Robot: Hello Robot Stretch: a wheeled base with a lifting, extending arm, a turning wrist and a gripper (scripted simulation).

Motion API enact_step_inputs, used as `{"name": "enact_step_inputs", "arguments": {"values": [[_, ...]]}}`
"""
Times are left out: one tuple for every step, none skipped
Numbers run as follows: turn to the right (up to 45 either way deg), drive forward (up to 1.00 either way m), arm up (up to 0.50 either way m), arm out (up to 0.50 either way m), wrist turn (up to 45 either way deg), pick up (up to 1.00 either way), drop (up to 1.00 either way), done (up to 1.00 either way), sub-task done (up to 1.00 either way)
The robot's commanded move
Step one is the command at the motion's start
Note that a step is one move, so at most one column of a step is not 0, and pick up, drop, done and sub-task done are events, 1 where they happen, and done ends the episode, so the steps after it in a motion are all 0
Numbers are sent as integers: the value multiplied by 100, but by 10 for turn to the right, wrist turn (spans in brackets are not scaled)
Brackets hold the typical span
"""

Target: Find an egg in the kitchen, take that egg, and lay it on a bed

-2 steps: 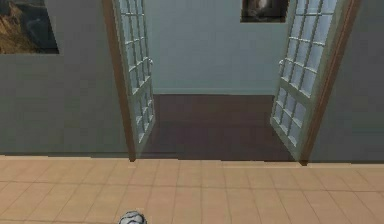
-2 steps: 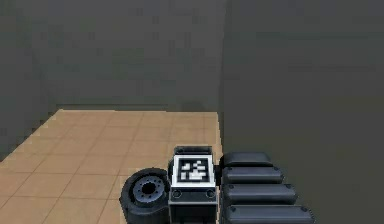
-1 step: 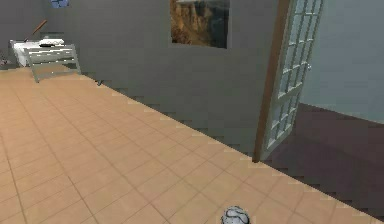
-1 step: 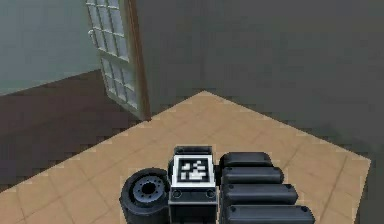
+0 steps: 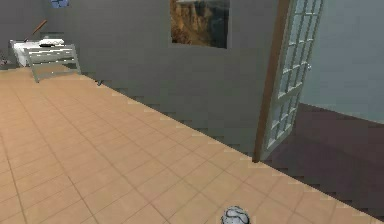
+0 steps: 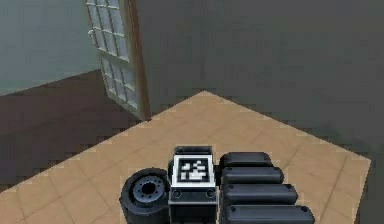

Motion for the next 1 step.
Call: {"name": "enact_step_inputs", "arguments": {"values": [[450, 0, 0, 0, 0, 0, 0, 0, 0]]}}
